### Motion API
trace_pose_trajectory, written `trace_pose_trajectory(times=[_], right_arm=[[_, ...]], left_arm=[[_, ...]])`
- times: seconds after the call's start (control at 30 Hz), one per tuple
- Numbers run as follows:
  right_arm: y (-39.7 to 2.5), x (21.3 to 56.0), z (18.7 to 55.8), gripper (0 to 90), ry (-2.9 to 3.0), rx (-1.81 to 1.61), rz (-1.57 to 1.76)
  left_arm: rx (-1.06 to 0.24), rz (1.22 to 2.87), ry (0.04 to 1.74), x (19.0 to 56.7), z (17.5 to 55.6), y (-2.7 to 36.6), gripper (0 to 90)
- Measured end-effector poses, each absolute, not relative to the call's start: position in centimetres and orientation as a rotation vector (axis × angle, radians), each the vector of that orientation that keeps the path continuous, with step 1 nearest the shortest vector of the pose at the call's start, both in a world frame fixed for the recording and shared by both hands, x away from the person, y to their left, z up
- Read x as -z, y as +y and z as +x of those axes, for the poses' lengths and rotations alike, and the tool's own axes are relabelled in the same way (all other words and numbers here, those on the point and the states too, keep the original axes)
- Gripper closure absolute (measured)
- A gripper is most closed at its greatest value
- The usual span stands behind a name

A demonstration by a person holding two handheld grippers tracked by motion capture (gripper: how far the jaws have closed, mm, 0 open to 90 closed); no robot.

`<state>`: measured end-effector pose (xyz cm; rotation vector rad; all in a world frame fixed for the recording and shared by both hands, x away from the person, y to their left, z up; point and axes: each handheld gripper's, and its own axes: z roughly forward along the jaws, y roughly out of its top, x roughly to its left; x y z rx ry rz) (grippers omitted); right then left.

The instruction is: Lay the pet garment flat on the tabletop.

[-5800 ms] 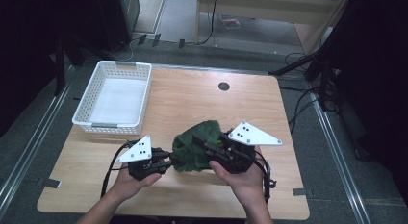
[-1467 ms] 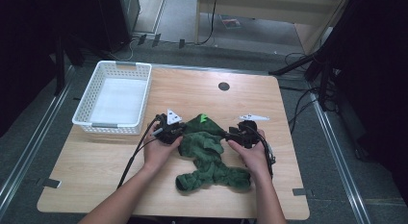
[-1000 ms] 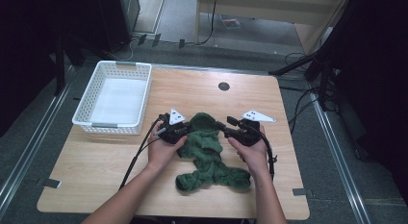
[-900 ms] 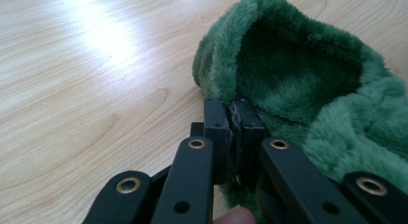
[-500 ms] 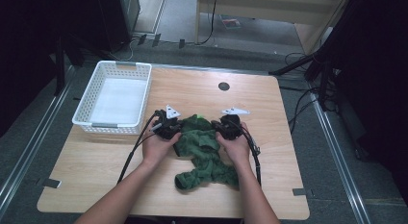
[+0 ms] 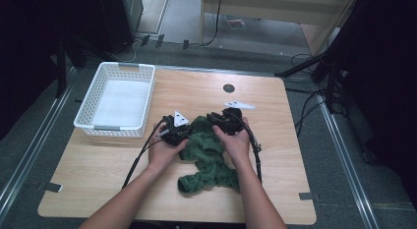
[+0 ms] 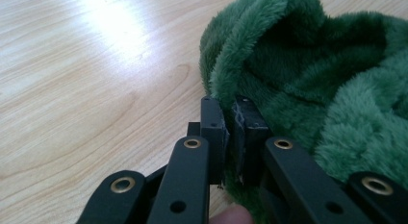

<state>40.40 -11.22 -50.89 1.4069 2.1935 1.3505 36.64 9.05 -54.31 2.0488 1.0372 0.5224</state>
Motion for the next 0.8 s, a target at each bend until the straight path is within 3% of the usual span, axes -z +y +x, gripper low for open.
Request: trace_pose_trajectory(times=[0.2,0.37,0.57,0.7,0.8], right_arm=[[-11.3,54.3,39.9,78.0,2.279,-1.185,1.429],[-11.7,54.2,39.5,78.5,2.265,-1.127,1.388],[-12.0,54.4,39.8,81.4,2.271,-1.126,1.357],[-12.2,54.4,40.0,82.5,2.268,-1.149,1.375],[-12.1,54.5,40.0,82.8,2.268,-1.141,1.362]], left_arm=[[-0.526,2.058,1.134,54.7,37.0,10.7,86.7],[-0.55,2.078,1.113,54.7,36.8,10.2,86.9],[-0.504,1.977,1.194,54.0,36.9,11.2,78.6],[-0.502,1.79,1.265,52.2,37.5,11.9,77.9],[-0.482,1.825,1.217,52.1,38.0,10.8,77.5]])
